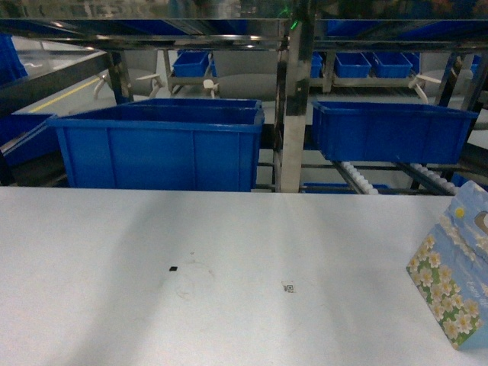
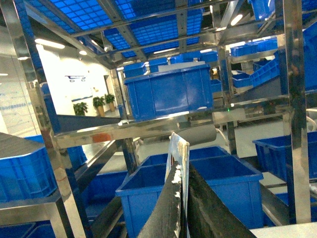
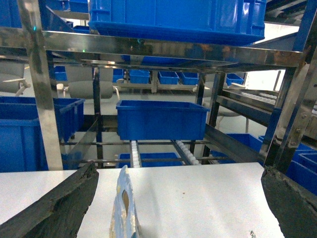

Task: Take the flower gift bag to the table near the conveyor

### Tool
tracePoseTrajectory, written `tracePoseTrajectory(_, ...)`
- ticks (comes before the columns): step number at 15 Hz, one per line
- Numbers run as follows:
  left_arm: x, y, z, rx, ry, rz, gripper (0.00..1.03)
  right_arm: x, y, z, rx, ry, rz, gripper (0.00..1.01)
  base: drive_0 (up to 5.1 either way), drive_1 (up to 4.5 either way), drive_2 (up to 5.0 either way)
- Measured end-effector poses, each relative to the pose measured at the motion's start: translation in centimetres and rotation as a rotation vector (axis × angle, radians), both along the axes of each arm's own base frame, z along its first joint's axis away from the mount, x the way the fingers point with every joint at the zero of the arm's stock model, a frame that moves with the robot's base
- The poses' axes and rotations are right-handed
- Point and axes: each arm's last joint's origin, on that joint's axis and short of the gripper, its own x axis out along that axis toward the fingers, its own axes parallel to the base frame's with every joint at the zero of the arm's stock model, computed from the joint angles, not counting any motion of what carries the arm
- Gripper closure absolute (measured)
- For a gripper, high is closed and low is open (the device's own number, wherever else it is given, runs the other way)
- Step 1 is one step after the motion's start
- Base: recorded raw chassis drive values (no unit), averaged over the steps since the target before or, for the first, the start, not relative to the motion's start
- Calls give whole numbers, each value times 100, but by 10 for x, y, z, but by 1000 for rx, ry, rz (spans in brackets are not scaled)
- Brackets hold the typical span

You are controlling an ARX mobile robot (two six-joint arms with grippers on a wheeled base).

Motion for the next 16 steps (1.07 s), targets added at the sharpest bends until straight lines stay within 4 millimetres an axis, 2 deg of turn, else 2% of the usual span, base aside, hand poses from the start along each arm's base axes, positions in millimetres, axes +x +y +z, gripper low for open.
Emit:
tracePoseTrajectory(5, 0, 0, 0, 0, 0, 0, 101, -45, 4, 12, 32, -52, 14, 3, 0, 0, 0)
tracePoseTrajectory(10, 0, 0, 0, -1, -3, 1, 101, -45, 4, 12, 30, -44, 11, 3, 0, 0, 0)
tracePoseTrajectory(12, 6, -16, -2, -39, -19, -5, 101, -45, 4, 12, 31, -44, 11, 3, 0, 0, 0)
tracePoseTrajectory(14, 21, -42, -18, -68, 37, -20, 101, -45, 4, 12, 31, -44, 11, 3, 0, 0, 0)
tracePoseTrajectory(16, 34, -56, -23, -90, 22, -23, 101, -45, 4, 12, 31, -44, 11, 3, 0, 0, 0)
